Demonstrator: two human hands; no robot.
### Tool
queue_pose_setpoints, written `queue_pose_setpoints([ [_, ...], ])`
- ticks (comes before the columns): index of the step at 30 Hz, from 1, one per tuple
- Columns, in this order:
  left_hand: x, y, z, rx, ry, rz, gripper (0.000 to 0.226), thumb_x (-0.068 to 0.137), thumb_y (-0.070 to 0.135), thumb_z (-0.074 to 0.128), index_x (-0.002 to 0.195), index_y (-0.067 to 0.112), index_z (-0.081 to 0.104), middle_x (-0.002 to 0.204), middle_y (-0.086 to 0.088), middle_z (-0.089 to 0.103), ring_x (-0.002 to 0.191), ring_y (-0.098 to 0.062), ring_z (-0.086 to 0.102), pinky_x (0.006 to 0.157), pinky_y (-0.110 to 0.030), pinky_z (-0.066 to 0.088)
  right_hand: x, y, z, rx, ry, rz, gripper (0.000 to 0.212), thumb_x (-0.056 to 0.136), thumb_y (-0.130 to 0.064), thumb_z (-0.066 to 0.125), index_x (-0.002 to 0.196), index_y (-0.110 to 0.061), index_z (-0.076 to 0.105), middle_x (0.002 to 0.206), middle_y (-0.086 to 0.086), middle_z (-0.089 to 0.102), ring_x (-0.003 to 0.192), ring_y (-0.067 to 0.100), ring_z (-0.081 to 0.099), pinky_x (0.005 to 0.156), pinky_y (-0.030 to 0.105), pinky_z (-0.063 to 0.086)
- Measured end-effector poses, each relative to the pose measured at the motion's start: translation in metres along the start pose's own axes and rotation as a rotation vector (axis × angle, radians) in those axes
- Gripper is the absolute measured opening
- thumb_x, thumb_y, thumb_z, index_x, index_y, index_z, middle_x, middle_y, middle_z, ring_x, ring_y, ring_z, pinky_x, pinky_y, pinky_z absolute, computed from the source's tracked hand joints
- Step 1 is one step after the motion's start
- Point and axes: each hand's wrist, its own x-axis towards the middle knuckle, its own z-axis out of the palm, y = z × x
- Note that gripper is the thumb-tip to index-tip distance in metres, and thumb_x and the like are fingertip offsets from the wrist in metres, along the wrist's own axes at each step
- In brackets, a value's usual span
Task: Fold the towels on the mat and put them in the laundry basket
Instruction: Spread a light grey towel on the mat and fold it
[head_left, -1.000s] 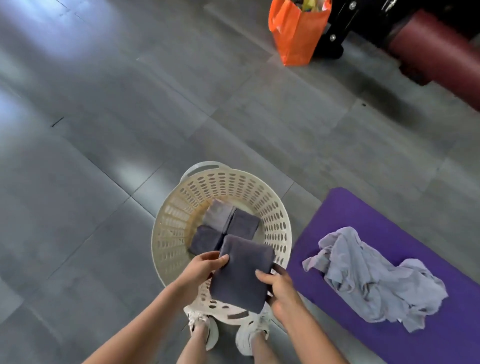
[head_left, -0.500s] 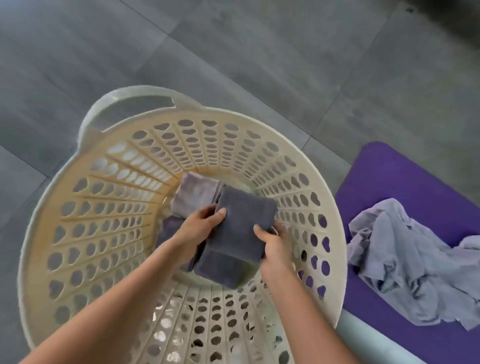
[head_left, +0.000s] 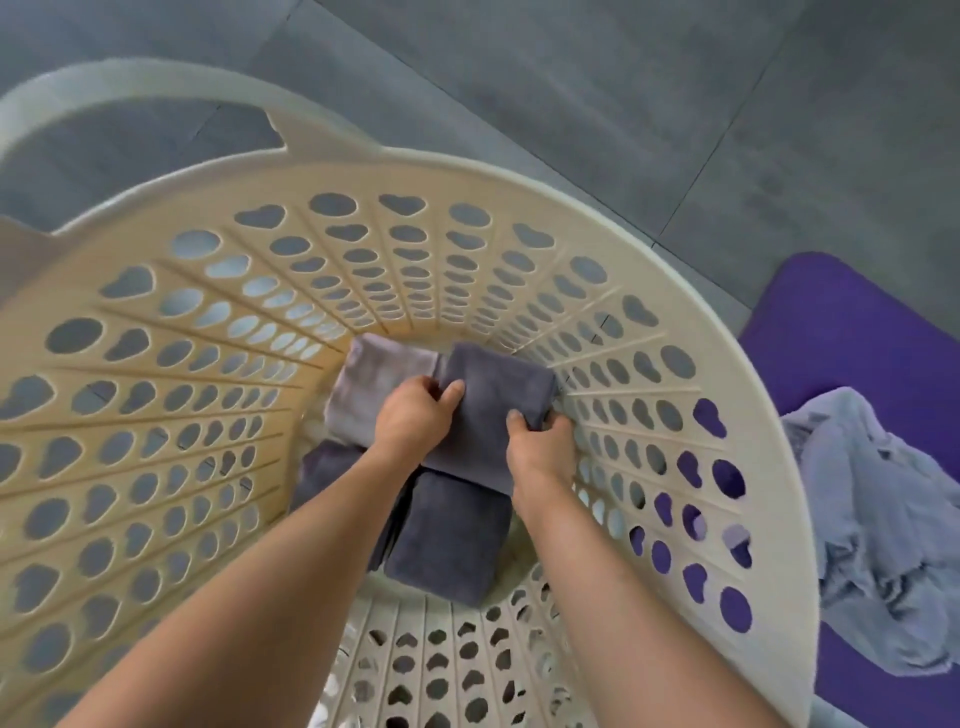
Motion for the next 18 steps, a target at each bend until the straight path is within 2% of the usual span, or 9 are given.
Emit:
queue_pose_setpoints([
  [4, -0.031, 0.005, -0.011, 0.019, 0.090, -0.056, 0.050, 0.090, 0.053, 0.048, 0.118, 0.012, 0.055, 0.112, -0.008, 0.064, 0.105, -0.029, 0.059, 0.081, -0.036, 0.045, -0.031, -0.008, -0.027, -0.203, -0.024, -0.042, 0.053, 0.089, -0.047, 0.052, 0.126, -0.010, 0.048, 0.125, 0.011, 0.059, 0.112, 0.034, 0.056, 0.092, 0.039, 0.045],
  [6, -0.050, 0.012, -0.020, 0.044, 0.121, -0.058, 0.055, 0.088, 0.054, 0.050, 0.123, 0.011, 0.051, 0.119, -0.010, 0.061, 0.110, -0.031, 0.056, 0.086, -0.036, 0.044, -0.048, -0.013, -0.043, -0.272, -0.035, -0.020, 0.060, 0.088, -0.055, 0.045, 0.129, -0.012, 0.045, 0.128, 0.012, 0.057, 0.116, 0.033, 0.054, 0.097, 0.041, 0.043],
  [8, -0.067, 0.021, -0.031, 0.023, 0.140, -0.079, 0.058, 0.088, 0.055, 0.050, 0.125, 0.011, 0.049, 0.121, -0.010, 0.060, 0.111, -0.031, 0.056, 0.088, -0.037, 0.046, -0.065, -0.024, -0.062, -0.303, -0.062, -0.014, 0.058, 0.089, -0.056, 0.040, 0.126, -0.011, 0.048, 0.124, 0.012, 0.059, 0.113, 0.033, 0.056, 0.096, 0.041, 0.043],
  [11, -0.103, 0.044, -0.048, -0.002, 0.182, -0.101, 0.055, 0.090, 0.053, 0.046, 0.120, 0.009, 0.056, 0.114, -0.011, 0.064, 0.105, -0.032, 0.059, 0.085, -0.036, 0.048, -0.092, -0.049, -0.100, -0.288, -0.086, -0.051, 0.048, 0.095, -0.049, 0.037, 0.110, -0.008, 0.056, 0.112, 0.012, 0.064, 0.105, 0.033, 0.059, 0.083, 0.032, 0.043],
  [14, -0.154, 0.075, -0.065, -0.026, 0.246, -0.075, 0.049, 0.095, 0.042, 0.036, 0.093, 0.002, 0.065, 0.095, -0.015, 0.067, 0.093, -0.035, 0.061, 0.074, -0.035, 0.045, -0.126, -0.074, -0.144, -0.228, -0.142, -0.077, 0.048, 0.093, -0.054, 0.033, 0.078, -0.015, 0.056, 0.093, 0.009, 0.066, 0.090, 0.035, 0.063, 0.081, 0.044, 0.054],
  [16, -0.191, 0.100, -0.076, -0.052, 0.267, -0.061, 0.051, 0.098, 0.036, 0.032, 0.090, -0.001, 0.066, 0.093, -0.018, 0.066, 0.093, -0.035, 0.060, 0.073, -0.034, 0.042, -0.147, -0.087, -0.177, -0.187, -0.173, -0.096, 0.055, 0.084, -0.063, 0.030, 0.064, -0.017, 0.053, 0.090, 0.011, 0.069, 0.087, 0.034, 0.065, 0.078, 0.048, 0.055],
  [18, -0.230, 0.128, -0.082, -0.053, 0.290, -0.014, 0.050, 0.099, 0.032, 0.032, 0.091, -0.003, 0.066, 0.095, -0.021, 0.066, 0.093, -0.036, 0.060, 0.077, -0.034, 0.043, -0.162, -0.098, -0.215, -0.166, -0.184, -0.128, 0.056, 0.082, -0.064, 0.030, 0.062, -0.017, 0.054, 0.090, 0.014, 0.070, 0.083, 0.033, 0.065, 0.080, 0.048, 0.055],
])
